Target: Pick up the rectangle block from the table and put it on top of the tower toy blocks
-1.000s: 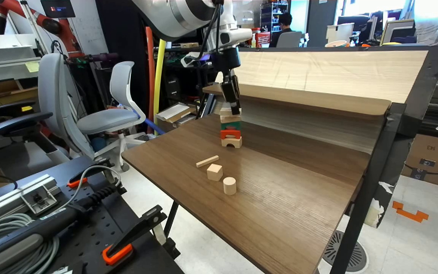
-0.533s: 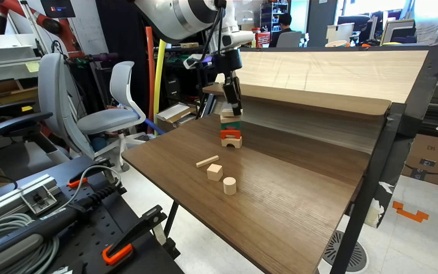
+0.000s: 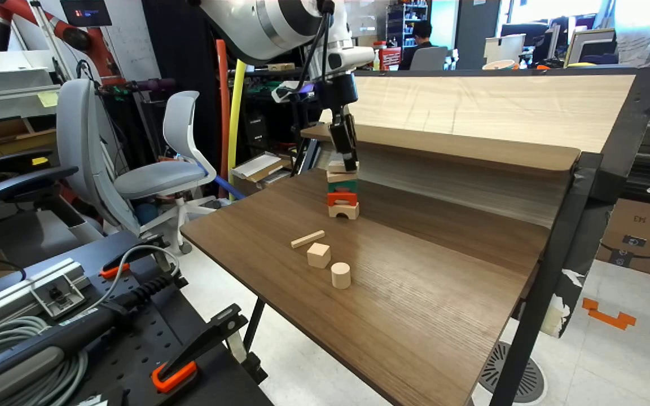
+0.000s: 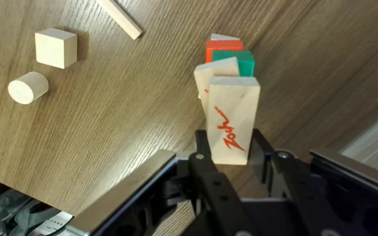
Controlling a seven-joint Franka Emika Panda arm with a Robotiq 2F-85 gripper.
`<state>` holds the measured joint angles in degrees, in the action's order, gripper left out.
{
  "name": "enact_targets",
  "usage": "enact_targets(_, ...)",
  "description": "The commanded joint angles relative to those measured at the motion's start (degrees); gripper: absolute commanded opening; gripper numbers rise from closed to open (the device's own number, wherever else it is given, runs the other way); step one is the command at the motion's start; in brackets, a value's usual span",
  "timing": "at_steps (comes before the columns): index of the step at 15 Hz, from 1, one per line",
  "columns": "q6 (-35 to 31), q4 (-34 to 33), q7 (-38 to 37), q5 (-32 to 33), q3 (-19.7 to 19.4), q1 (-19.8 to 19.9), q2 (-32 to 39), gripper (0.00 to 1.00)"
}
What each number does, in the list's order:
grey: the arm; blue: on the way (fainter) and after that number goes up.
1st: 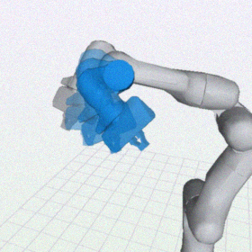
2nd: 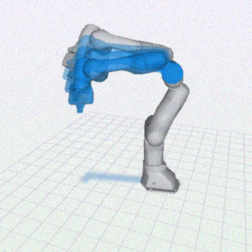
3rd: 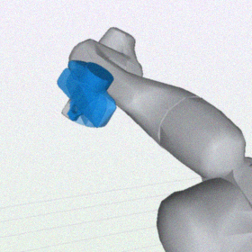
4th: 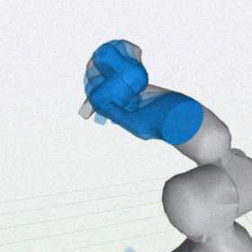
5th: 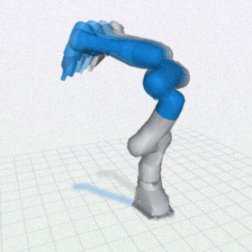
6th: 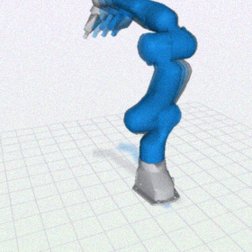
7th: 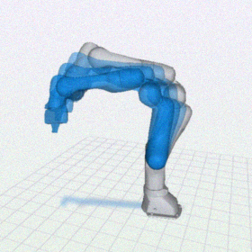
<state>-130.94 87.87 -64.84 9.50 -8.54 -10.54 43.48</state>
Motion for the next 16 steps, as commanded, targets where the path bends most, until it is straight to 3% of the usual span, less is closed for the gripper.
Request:
enact_targets(1,3.0,-2.6,-1.0,0.0,-0.5,-0.8,1.2,0.09)
enact_targets(2,3.2,-2.7,-1.0,0.0,-0.5,-0.8,1.2,0.09)
enact_targets(3,3.6,-2.7,-0.8,0.1,-0.4,-0.8,1.2,0.55)
enact_targets(9,3.6,-1.8,0.0,-0.3,-0.1,-0.2,-0.1,0.96)
enact_targets(16,0.3,7.2,6.2,-0.1,0.8,1.6,-12.6,1.0)
